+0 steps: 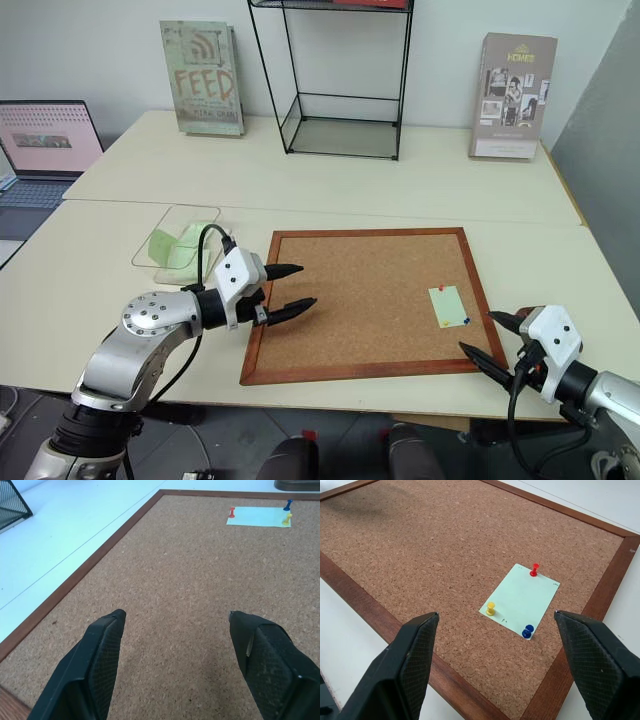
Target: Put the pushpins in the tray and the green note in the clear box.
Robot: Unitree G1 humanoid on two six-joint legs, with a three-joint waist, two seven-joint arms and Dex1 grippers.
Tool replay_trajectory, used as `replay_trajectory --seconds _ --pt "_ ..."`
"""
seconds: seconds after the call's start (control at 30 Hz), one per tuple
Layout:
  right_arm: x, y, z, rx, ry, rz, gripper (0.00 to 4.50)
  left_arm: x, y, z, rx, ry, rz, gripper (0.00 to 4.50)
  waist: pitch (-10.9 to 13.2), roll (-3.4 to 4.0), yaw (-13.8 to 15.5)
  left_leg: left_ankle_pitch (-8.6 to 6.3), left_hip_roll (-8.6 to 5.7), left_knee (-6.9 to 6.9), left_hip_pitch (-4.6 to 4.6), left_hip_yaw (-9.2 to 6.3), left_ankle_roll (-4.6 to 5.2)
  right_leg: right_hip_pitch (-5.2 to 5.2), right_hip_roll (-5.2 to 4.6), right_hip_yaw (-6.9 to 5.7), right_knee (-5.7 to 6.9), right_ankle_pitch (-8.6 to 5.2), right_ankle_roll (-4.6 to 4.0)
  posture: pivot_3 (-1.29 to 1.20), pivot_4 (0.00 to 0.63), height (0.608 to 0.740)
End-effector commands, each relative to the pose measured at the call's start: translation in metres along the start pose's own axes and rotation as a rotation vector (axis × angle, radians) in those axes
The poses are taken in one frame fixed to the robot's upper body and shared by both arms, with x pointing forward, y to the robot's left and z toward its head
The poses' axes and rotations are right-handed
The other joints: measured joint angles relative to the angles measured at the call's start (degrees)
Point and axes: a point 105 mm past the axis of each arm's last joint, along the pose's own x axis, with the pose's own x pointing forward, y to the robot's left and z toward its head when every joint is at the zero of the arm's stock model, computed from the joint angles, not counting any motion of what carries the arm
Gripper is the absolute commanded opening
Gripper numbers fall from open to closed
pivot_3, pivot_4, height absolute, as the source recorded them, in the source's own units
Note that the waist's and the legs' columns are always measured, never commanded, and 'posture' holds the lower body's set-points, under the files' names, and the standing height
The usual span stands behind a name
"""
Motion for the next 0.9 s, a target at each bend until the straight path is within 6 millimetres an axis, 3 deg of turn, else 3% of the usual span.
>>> replay_trajectory --seconds 0.03,0.37,0.77,0.9 --pt "-0.002 -0.001 0.012 -0.030 -0.027 0.001 3.92 -0.004 0.001 0.016 0.039 -0.061 0.014 3.52 0.0 0.00 0.0 0.00 0.00 0.00 0.00 0.00 0.00 0.00 0.00 0.00 0.00 0.00 0.00 0.00 0.150 0.740" --pt "-0.003 0.000 0.013 -0.028 -0.030 0.003 3.92 0.003 0.007 0.010 0.030 -0.022 0.062 3.52 0.0 0.00 0.0 0.00 0.00 0.00 0.00 0.00 0.00 0.00 0.00 0.00 0.00 0.00 0.00 0.00 0.150 0.740" --pt "-0.003 0.009 0.019 -0.020 -0.049 0.009 3.92 0.013 -0.003 0.016 0.021 -0.068 -0.006 3.52 0.0 0.00 0.0 0.00 -0.01 0.01 0.00 0.00 0.00 0.01 0.00 0.01 0.00 0.00 0.00 0.00 0.150 0.740" --pt "-0.005 0.014 0.018 -0.013 -0.048 0.005 3.92 0.015 -0.004 0.013 0.030 -0.064 -0.015 2.83 0.0 0.00 0.1 0.00 -0.01 0.00 0.00 -0.01 0.00 0.01 0.00 -0.01 0.01 0.00 0.00 0.00 0.150 0.740"
